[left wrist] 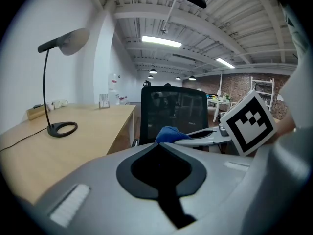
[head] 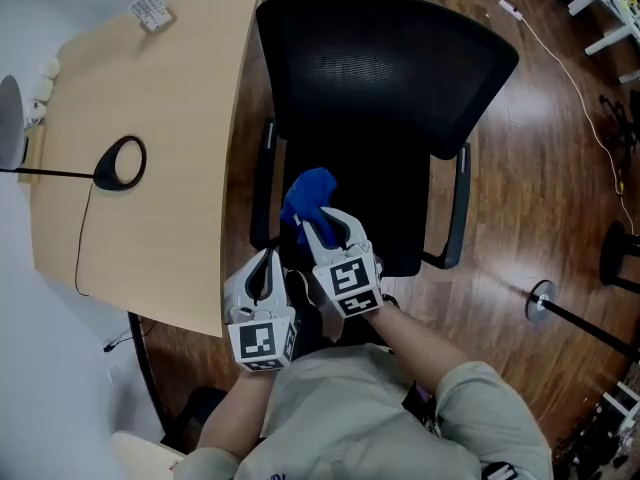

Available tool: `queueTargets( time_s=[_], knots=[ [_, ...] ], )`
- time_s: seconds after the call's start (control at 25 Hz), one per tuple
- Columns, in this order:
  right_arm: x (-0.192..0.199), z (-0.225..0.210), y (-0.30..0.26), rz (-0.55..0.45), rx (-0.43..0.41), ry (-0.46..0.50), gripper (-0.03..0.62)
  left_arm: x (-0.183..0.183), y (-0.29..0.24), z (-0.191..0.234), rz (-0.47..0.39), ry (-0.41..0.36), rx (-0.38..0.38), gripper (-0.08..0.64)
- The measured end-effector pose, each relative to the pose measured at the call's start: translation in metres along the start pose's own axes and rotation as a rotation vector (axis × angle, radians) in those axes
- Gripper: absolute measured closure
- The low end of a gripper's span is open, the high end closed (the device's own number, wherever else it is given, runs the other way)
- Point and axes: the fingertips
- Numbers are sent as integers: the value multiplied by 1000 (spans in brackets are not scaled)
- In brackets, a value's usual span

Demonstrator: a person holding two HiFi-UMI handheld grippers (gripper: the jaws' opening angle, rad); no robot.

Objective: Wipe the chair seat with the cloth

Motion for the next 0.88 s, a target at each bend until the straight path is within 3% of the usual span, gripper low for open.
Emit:
queueTargets(
  time_s=[0.36, 0.6, 0.76, 0.88],
  knots=[
    [45, -54, -64, 87, -39, 50, 508, 28, -76, -12, 49, 9, -31, 554],
    [75, -44, -129, 122, -105, 89, 508, 70, -114, 11, 81, 40, -46, 554],
    [67, -42, -182, 150, -107, 72, 508, 69, -139, 41, 90, 70, -56, 554],
    [79, -36, -213, 171, -107, 77, 508, 85, -152, 47, 122, 74, -7, 554]
  ],
)
Point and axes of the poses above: the fingertips, and each gripper's own axes: y backward along the fingers, z to its left, x out of its underside, and after that the axes turned 11 degrees about x, right-handed
